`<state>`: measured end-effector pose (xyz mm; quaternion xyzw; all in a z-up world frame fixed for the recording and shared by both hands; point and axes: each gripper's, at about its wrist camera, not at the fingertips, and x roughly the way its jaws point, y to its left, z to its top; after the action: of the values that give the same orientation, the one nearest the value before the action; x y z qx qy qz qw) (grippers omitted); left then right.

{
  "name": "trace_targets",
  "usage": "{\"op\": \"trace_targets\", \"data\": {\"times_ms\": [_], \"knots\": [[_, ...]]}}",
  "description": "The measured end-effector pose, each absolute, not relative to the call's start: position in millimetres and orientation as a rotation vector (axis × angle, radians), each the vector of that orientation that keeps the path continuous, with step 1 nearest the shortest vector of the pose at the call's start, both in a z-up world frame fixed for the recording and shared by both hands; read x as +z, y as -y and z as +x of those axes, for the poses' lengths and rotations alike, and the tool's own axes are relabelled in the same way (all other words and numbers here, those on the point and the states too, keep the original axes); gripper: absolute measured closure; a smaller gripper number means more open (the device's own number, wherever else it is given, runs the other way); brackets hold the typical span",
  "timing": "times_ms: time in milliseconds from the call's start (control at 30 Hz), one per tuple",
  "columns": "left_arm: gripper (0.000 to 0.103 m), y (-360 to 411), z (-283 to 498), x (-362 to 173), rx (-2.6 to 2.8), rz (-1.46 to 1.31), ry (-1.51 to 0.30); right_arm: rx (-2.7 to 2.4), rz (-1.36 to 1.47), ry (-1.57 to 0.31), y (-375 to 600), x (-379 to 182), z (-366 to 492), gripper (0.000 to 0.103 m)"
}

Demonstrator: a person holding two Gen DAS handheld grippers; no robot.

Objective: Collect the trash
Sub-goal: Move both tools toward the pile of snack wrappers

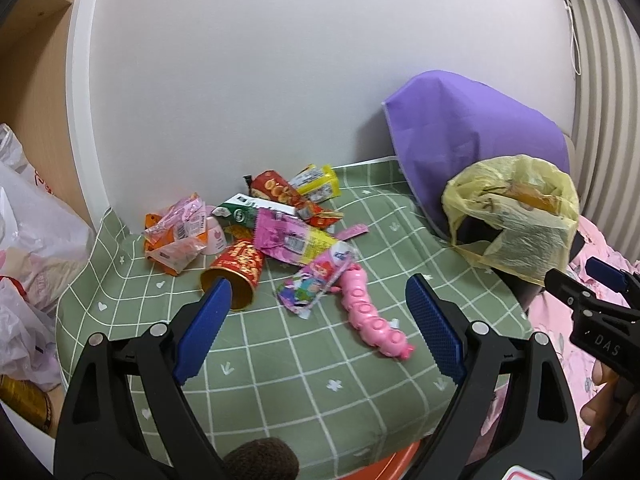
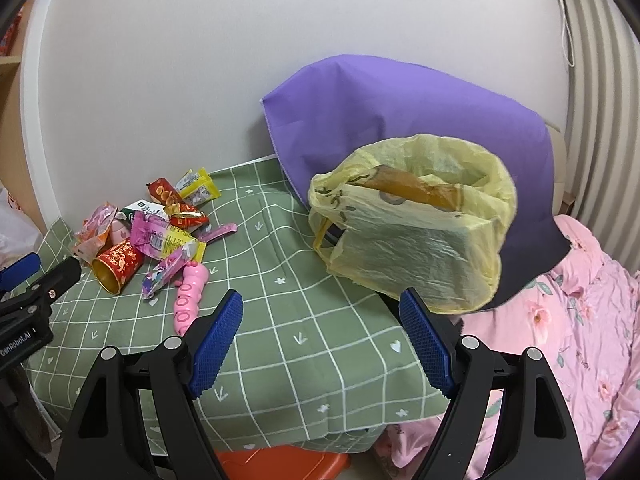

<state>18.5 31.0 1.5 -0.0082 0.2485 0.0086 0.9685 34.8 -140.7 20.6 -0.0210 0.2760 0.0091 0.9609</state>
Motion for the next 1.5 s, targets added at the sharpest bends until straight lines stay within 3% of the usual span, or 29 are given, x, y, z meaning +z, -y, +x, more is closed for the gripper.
{"op": "trace_targets", "data": {"times_ms": [800, 1000, 1367, 1500], "knots": [[0.015, -254, 183, -38, 0.284, -0.3, -0.641, 0.147, -0.15, -0.65, 58, -6, 185, 0.026], [0.015, -262, 215, -40, 0.239, -0.286, -0.637, 0.176, -0.157, -0.664, 50, -2, 215, 0.026], [0.02, -216, 194, -47, 0.2, -0.242, -0.729, 0.475, -0.237, -0.648, 0, 10, 313, 0.027], [0.02, -216, 183, -41, 0.22, -0.231, -0.717, 0.601, -0.361, -0.639, -38, 7, 343, 0.035]]}}
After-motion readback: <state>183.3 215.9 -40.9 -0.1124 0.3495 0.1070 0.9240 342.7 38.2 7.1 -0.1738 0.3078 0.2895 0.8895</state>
